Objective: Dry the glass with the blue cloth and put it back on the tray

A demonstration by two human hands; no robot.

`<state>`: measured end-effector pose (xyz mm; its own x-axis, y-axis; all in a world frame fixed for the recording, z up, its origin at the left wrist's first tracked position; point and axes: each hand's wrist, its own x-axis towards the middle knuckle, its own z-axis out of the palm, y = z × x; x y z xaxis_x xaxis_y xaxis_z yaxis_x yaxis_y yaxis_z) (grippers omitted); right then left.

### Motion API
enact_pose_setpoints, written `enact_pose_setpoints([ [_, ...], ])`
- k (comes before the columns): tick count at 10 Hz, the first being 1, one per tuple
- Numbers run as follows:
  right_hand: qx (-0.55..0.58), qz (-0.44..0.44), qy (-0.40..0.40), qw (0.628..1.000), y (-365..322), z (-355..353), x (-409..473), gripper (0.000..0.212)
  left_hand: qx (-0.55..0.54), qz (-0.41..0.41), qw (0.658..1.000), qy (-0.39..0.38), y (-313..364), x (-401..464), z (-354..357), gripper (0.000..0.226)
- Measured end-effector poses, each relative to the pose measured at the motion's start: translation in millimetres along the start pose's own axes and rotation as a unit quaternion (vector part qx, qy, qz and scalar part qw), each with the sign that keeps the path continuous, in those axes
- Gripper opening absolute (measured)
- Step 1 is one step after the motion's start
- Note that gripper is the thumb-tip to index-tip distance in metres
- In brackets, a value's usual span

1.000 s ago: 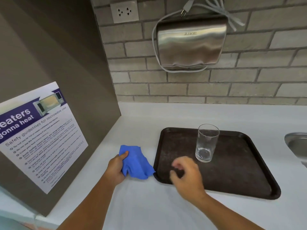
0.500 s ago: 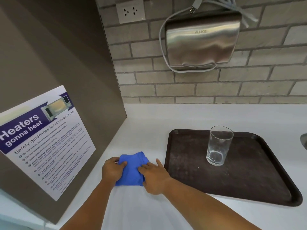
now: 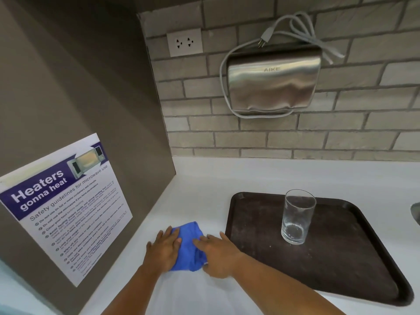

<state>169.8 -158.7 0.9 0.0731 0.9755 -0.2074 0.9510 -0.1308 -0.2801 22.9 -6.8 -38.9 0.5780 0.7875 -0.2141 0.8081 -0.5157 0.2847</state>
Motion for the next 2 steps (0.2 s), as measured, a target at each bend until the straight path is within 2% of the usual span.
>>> enact_pose_setpoints([
  [1,-0.013,0.008,0.032,0.999,21,-21,-14,0.074,-0.007,-0.006,1.0,0.013,15,-7,-12,0.055],
  [2,-0.001,0.009,0.076,0.997,35,-53,-29,0.079,-0.025,0.034,0.998,0.035,40,-13,-25,0.058],
])
